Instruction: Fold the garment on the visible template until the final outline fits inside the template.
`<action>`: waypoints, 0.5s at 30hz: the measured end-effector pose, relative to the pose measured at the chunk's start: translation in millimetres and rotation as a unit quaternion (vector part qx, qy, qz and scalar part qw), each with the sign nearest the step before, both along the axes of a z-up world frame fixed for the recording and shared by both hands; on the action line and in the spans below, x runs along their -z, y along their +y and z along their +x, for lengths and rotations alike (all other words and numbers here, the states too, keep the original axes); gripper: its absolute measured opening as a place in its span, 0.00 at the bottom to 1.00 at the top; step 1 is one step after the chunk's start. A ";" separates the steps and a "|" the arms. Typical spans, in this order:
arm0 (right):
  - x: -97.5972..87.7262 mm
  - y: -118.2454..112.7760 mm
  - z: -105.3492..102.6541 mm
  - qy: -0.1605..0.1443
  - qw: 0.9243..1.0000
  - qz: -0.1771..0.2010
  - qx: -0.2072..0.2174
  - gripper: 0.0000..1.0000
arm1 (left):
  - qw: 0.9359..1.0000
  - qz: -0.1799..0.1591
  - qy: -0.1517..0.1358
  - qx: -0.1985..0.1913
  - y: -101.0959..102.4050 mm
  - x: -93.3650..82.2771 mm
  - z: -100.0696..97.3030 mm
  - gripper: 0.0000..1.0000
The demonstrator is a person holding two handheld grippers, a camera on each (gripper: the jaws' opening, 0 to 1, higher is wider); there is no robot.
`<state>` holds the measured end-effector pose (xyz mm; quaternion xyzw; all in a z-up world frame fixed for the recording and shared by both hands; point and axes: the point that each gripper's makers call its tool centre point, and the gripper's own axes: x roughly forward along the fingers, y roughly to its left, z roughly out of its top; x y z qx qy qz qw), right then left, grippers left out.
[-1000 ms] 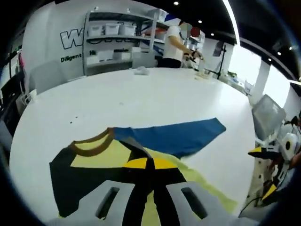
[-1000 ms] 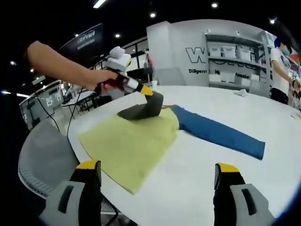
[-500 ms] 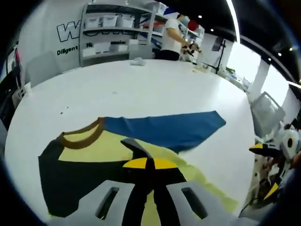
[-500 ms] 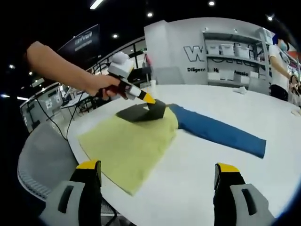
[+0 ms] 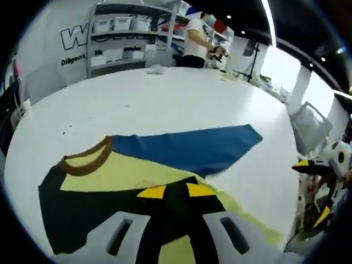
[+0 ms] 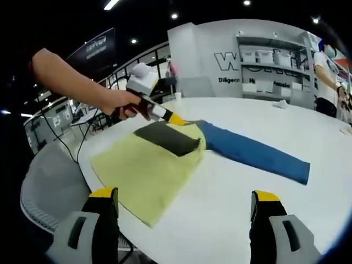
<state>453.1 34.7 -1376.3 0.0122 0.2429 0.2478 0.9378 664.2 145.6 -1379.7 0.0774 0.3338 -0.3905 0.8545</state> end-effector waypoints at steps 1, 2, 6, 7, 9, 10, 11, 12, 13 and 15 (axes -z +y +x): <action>-0.3 0.7 0.6 -0.001 1.000 -0.001 -0.001 0.99 | 1.000 0.003 -0.005 0.001 1.3 -1.0 1.0 0.16; -0.7 1.8 1.3 -0.002 1.000 -0.002 -0.003 0.99 | 1.000 0.006 -0.014 0.002 3.6 -3.9 2.5 0.17; -1.5 6.0 1.9 -0.003 1.000 -0.006 -0.012 0.99 | 0.999 0.018 -0.029 0.007 9.2 -7.3 5.6 0.22; -1.9 7.7 1.4 -0.004 1.000 -0.010 -0.016 0.99 | 0.999 0.024 -0.038 0.011 11.9 -8.5 6.5 0.24; -2.0 7.9 1.8 -0.006 1.000 -0.014 -0.020 0.99 | 0.997 0.037 -0.058 0.022 16.9 -11.6 8.4 0.29; -2.0 7.6 2.1 -0.006 1.000 -0.016 -0.020 0.99 | 0.996 0.048 -0.065 0.032 20.5 -12.5 7.8 0.32; -1.9 7.2 2.3 -0.006 1.000 -0.017 -0.021 0.99 | 0.996 0.051 -0.071 0.034 21.9 -13.3 8.3 0.35; -1.7 5.5 3.0 -0.008 0.999 -0.027 -0.024 0.99 | 0.993 0.059 -0.101 0.037 25.8 -18.1 12.7 0.39; -1.9 5.3 3.0 -0.011 0.999 -0.033 -0.029 0.99 | 0.992 0.057 -0.103 0.040 27.0 -18.9 12.1 0.41; -2.0 4.9 2.7 -0.015 0.998 -0.048 -0.038 0.99 | 0.992 0.058 -0.101 0.037 31.2 -18.0 11.7 0.44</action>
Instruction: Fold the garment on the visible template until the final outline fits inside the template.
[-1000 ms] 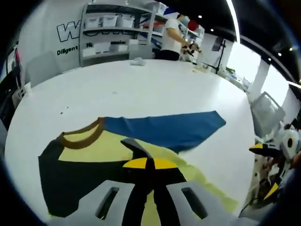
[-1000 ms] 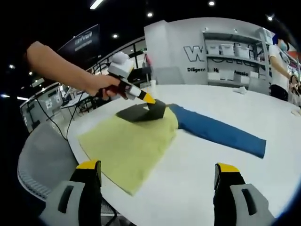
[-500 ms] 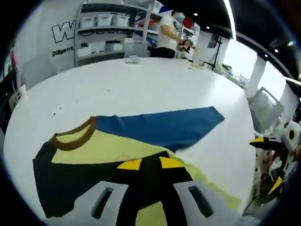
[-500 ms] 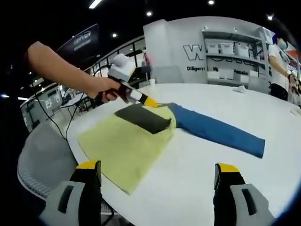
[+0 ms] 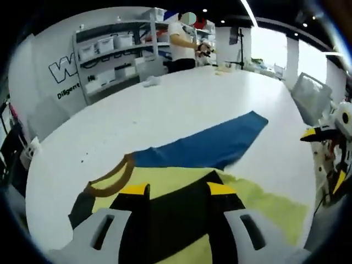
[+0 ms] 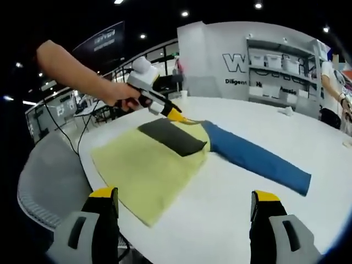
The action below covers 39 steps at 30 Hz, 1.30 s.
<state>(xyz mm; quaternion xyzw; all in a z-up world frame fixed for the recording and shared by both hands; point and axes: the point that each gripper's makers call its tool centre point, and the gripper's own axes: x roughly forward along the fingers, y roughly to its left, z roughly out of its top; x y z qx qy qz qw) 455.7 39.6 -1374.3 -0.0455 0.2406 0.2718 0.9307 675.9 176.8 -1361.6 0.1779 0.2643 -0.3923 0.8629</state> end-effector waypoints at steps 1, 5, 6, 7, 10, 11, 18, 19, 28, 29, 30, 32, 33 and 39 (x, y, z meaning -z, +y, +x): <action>0.3 -0.2 -0.1 0.000 1.000 -0.004 -0.003 0.99 | 1.000 0.003 0.000 -0.002 2.7 0.5 -1.0 0.46; -3.3 0.1 1.8 -0.011 1.000 -0.010 -0.011 0.98 | 1.000 0.008 -0.009 0.001 7.7 -1.7 -1.9 0.53; -4.9 0.6 2.8 -0.016 1.000 -0.010 -0.014 0.98 | 1.000 0.009 -0.009 0.001 8.5 -2.2 -2.4 0.57; -6.9 1.2 3.5 -0.019 1.000 -0.010 -0.014 0.98 | 1.000 0.009 -0.008 0.002 9.2 -2.8 -3.3 0.62; -8.1 1.4 5.8 -0.020 1.000 -0.007 -0.014 0.99 | 1.000 0.017 -0.015 0.007 14.1 -3.3 -4.8 0.76; -8.2 1.1 6.6 -0.021 1.000 -0.008 -0.013 0.99 | 1.000 0.021 -0.017 0.007 16.4 -2.8 -4.0 0.79; -13.4 1.2 14.3 -0.024 1.000 -0.006 -0.013 0.99 | 1.000 0.015 -0.003 -0.011 33.4 -3.4 -5.0 0.99; -14.5 1.6 15.7 -0.025 1.000 -0.006 -0.014 0.99 | 1.000 0.011 0.000 -0.012 35.0 -4.0 -6.3 0.99; -19.6 -1.5 27.1 -0.030 0.999 -0.002 -0.009 0.99 | 1.000 0.004 -0.010 -0.008 56.2 -15.7 -18.8 0.99; -19.9 -2.3 28.0 -0.031 1.000 -0.002 -0.007 0.99 | 1.000 0.004 -0.012 -0.007 58.5 -17.3 -20.5 0.99; -20.2 -3.7 29.4 -0.031 1.000 -0.002 -0.005 0.98 | 1.000 0.001 -0.013 -0.006 61.3 -19.3 -22.5 0.99; -21.5 -5.6 31.7 -0.037 0.999 -0.001 -0.005 0.96 | 0.999 -0.021 0.006 -0.027 69.9 -20.3 -25.1 0.99; -21.3 -6.0 32.4 -0.036 0.999 -0.001 -0.005 0.97 | 0.999 -0.019 0.004 -0.029 75.0 -20.6 -23.9 0.99; -21.8 -8.5 40.5 -0.033 0.999 -0.005 -0.004 0.97 | 0.999 -0.013 0.001 -0.039 100.7 -23.4 -31.4 0.99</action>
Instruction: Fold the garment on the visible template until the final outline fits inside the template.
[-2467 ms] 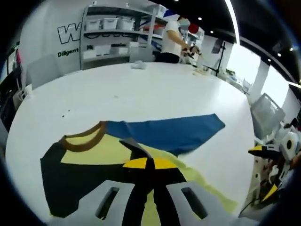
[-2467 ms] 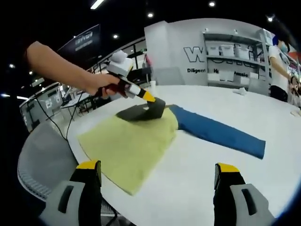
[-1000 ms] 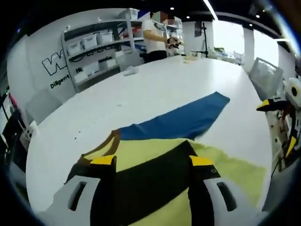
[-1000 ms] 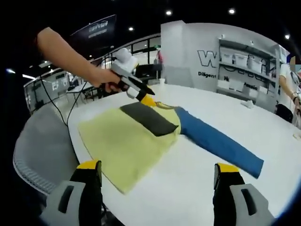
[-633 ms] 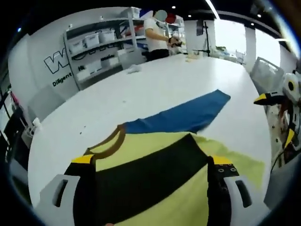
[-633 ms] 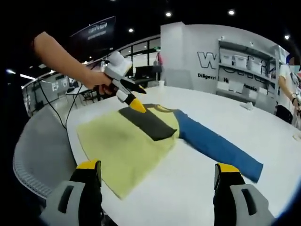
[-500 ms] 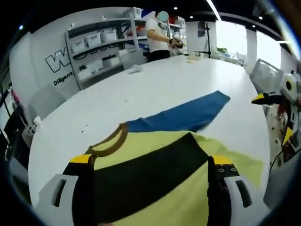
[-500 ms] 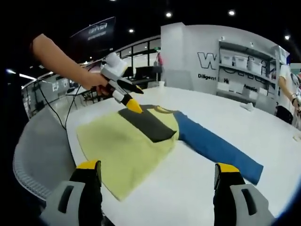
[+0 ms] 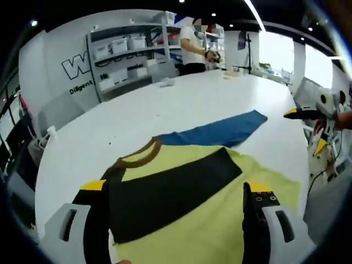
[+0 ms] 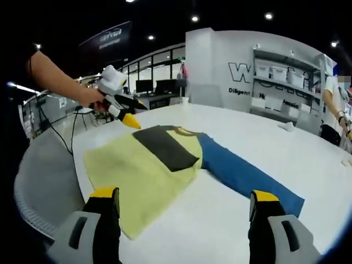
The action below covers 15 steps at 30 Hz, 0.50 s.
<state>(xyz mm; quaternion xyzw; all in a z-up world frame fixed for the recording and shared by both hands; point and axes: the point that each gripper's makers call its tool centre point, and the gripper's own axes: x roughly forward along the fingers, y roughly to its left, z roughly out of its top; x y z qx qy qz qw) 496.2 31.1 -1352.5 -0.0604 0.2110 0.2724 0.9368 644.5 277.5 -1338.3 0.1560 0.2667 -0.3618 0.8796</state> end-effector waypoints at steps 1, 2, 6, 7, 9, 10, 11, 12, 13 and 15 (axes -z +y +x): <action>-0.3 -0.9 1.8 0.000 1.000 0.000 0.001 0.97 | 1.000 0.002 -0.002 0.001 2.7 -1.0 -1.4 0.99; -0.6 -1.8 3.8 0.000 1.000 0.000 0.002 0.96 | 1.000 0.003 -0.003 0.002 4.8 -1.6 -2.5 0.99; -1.1 -5.8 9.3 0.001 1.000 -0.003 0.004 0.95 | 1.000 -0.006 -0.008 -0.005 14.5 -9.0 -8.6 0.99; -1.2 -6.9 10.2 0.001 1.000 -0.003 0.005 0.95 | 1.000 -0.008 -0.007 -0.008 17.3 -9.4 -10.4 0.99; 1.9 -12.7 11.9 0.008 1.000 -0.010 0.012 0.93 | 1.000 -0.008 -0.004 -0.010 21.9 -9.3 -14.7 0.99; 3.4 -16.3 12.5 0.011 1.000 -0.014 0.016 0.90 | 1.000 -0.010 -0.005 -0.012 24.2 -10.4 -16.7 0.99; 4.9 -20.6 13.3 0.014 1.000 -0.017 0.019 0.88 | 1.000 -0.014 -0.008 -0.016 28.1 -12.2 -18.8 0.99; 5.4 -22.2 13.6 0.014 1.000 -0.018 0.020 0.85 | 1.000 -0.015 -0.008 -0.018 31.3 -12.7 -20.5 0.99; 6.5 -27.4 14.4 0.016 0.999 -0.021 0.025 0.84 | 1.000 -0.015 -0.009 -0.020 34.4 -12.6 -22.2 0.99; 9.4 -36.9 17.0 0.022 0.999 -0.021 0.037 0.82 | 1.000 -0.016 -0.009 -0.022 42.5 -11.6 -26.7 0.99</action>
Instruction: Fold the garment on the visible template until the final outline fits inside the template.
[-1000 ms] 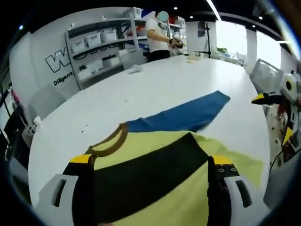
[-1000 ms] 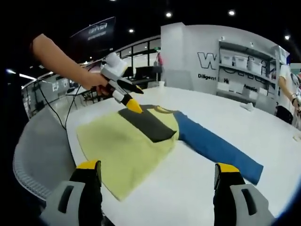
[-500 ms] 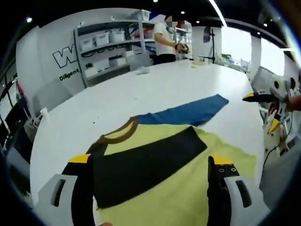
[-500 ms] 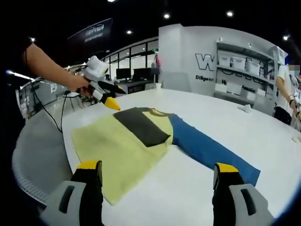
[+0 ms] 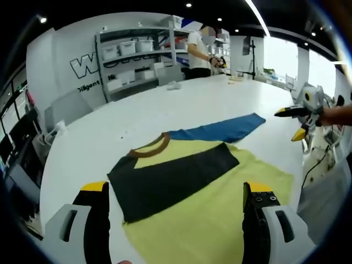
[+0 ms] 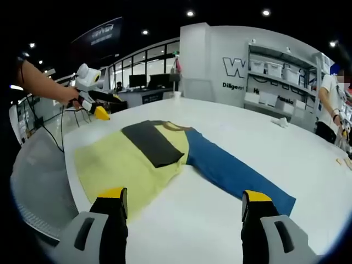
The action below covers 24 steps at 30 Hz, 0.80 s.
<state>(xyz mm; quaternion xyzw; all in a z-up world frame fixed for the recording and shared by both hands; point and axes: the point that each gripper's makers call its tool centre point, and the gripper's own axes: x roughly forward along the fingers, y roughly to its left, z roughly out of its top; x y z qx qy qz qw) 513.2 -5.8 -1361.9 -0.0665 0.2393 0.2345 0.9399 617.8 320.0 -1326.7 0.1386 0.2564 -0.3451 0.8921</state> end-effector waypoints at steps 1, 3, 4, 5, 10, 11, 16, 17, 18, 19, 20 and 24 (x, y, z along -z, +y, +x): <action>0.8 -3.3 1.0 0.004 1.000 0.002 0.005 0.81 | 1.000 0.002 0.002 -0.001 3.6 1.2 -2.0 0.99; 1.9 -10.3 4.3 0.008 1.000 0.007 0.016 0.79 | 1.000 0.005 0.000 -0.001 10.7 2.4 -7.7 0.99; 2.4 -13.6 6.0 0.009 1.000 0.006 0.020 0.77 | 1.000 0.007 -0.001 -0.003 14.3 2.9 -9.3 0.99; 2.8 -17.6 8.4 0.012 1.000 0.006 0.024 0.76 | 1.000 0.007 -0.001 -0.008 19.7 3.6 -11.4 0.99; 1.1 -29.2 19.1 0.021 0.999 0.014 0.042 0.74 | 1.000 -0.001 0.006 -0.027 36.7 7.6 -20.5 0.99; -0.2 -31.5 21.5 0.019 0.999 0.009 0.042 0.72 | 1.000 -0.001 0.007 -0.028 39.3 7.9 -22.4 0.99; 1.7 -40.3 29.3 0.023 0.999 0.007 0.048 0.68 | 1.000 0.000 0.003 -0.028 49.0 5.6 -36.3 0.99; 2.1 -41.5 30.3 0.023 0.998 0.008 0.049 0.68 | 1.000 0.000 0.003 -0.027 50.5 4.5 -39.9 0.99; 4.1 -44.3 31.3 0.028 0.998 0.007 0.053 0.67 | 1.000 0.000 0.003 -0.027 51.9 3.9 -41.8 0.99; 5.2 -46.3 31.7 0.031 0.998 0.006 0.057 0.67 | 1.000 0.001 0.002 -0.025 53.7 3.2 -44.6 0.99; 5.8 -48.4 32.4 0.032 0.998 0.006 0.059 0.66 | 1.000 0.003 0.000 -0.023 54.7 2.7 -46.7 0.99; 5.3 -55.0 35.4 0.030 0.997 0.015 0.067 0.59 | 1.000 0.002 -0.005 -0.025 60.5 -2.4 -53.8 0.99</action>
